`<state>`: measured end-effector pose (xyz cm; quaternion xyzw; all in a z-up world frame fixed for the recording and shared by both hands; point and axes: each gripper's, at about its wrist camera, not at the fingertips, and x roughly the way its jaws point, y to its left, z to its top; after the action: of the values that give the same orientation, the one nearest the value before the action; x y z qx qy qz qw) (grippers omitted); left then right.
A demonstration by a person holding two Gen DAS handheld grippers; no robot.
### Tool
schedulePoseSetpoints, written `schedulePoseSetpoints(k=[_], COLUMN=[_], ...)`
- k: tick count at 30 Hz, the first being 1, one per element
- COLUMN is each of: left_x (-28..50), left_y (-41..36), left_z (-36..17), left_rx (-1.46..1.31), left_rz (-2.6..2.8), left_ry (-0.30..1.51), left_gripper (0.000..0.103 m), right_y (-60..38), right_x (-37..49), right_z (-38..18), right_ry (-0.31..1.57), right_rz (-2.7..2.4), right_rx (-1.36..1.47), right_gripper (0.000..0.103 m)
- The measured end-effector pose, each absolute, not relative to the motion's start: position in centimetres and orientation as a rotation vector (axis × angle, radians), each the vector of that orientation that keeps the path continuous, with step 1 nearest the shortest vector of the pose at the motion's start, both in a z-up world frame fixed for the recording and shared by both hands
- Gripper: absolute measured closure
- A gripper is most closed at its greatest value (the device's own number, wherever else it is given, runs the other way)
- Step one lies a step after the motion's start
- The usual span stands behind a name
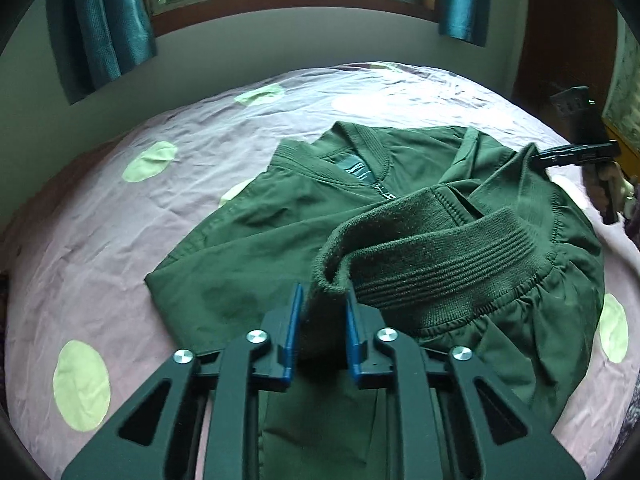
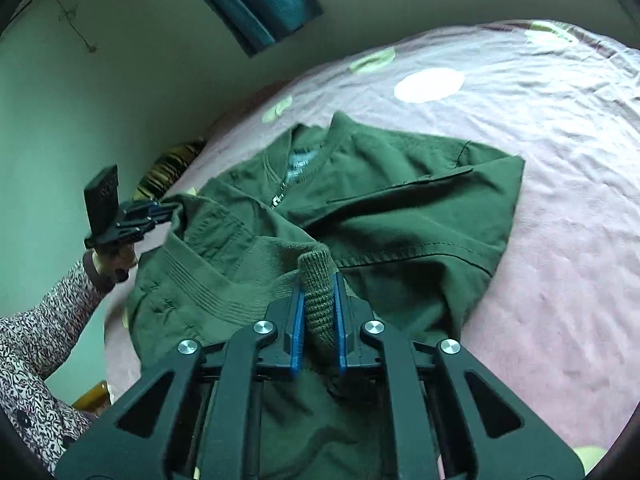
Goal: Fold small clothes
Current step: 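Lift the hem with the left gripper and fold it toward the collar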
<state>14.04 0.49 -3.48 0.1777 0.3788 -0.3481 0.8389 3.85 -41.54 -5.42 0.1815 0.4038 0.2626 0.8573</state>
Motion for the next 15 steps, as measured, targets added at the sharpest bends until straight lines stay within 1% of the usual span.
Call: schedulePoseSetpoints(k=[4, 8, 12, 15], left_x=[12.3, 11.6, 12.8, 15.1], left_y=[0.2, 0.5, 1.2, 1.1], left_z=[-2.5, -0.5, 2.6, 4.8], left_rx=[0.404, 0.374, 0.277, 0.233], left_rz=[-0.670, -0.606, -0.562, -0.520], left_ry=[0.753, 0.713, 0.671, 0.639], left_gripper=[0.088, 0.089, 0.090, 0.090], right_y=[-41.0, -41.0, -41.0, -41.2], right_x=[1.8, 0.3, 0.8, 2.6], right_z=[-3.6, -0.8, 2.0, 3.9], right_ry=[0.791, 0.716, 0.648, 0.601], right_rz=[0.514, 0.454, 0.421, 0.400], right_rx=[0.357, 0.352, 0.343, 0.345], right_gripper=[0.094, 0.094, 0.094, 0.094])
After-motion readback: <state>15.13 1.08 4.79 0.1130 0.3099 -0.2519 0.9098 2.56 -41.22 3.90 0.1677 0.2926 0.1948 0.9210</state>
